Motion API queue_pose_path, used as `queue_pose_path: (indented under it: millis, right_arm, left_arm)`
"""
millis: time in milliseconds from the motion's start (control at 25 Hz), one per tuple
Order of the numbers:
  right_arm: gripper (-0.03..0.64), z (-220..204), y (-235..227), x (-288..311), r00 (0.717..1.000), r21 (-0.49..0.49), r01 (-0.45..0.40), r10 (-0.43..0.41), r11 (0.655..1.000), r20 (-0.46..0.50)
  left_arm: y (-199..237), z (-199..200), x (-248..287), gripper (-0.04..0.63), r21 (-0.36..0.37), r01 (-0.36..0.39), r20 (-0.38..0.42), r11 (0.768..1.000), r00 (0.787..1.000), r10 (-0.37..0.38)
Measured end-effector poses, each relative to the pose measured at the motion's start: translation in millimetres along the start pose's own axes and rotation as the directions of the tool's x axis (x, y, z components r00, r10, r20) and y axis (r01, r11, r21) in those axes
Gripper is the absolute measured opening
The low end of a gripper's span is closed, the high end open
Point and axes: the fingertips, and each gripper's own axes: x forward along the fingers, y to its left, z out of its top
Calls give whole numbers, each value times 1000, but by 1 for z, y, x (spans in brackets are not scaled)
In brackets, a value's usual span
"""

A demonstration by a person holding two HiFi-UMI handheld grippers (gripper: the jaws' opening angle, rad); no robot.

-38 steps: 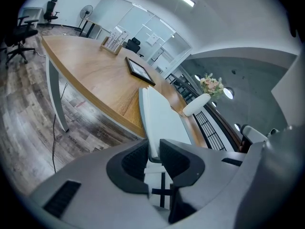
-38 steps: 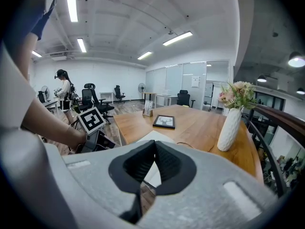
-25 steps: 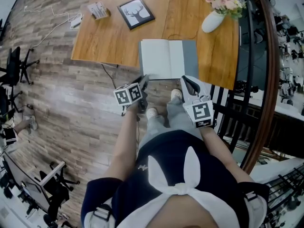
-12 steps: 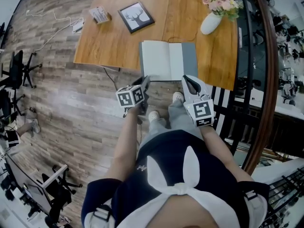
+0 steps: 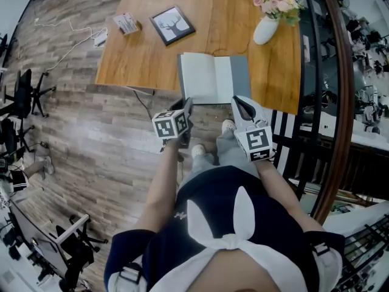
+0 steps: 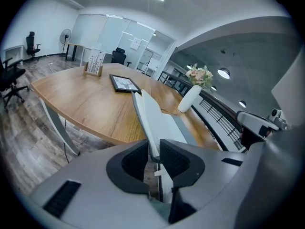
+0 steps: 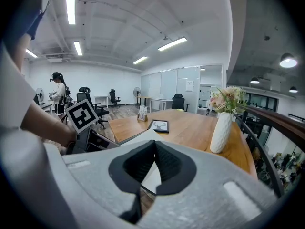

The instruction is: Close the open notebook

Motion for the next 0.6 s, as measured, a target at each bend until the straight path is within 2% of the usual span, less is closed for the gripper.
queue_pose_path:
  millis: [600]
  right_arm:
    - [-2, -5, -8, -12, 1000, 4, 21, -21, 1000, 10]
  left_arm:
    - [-19, 13, -8, 91, 97, -34, 8, 995, 999, 33]
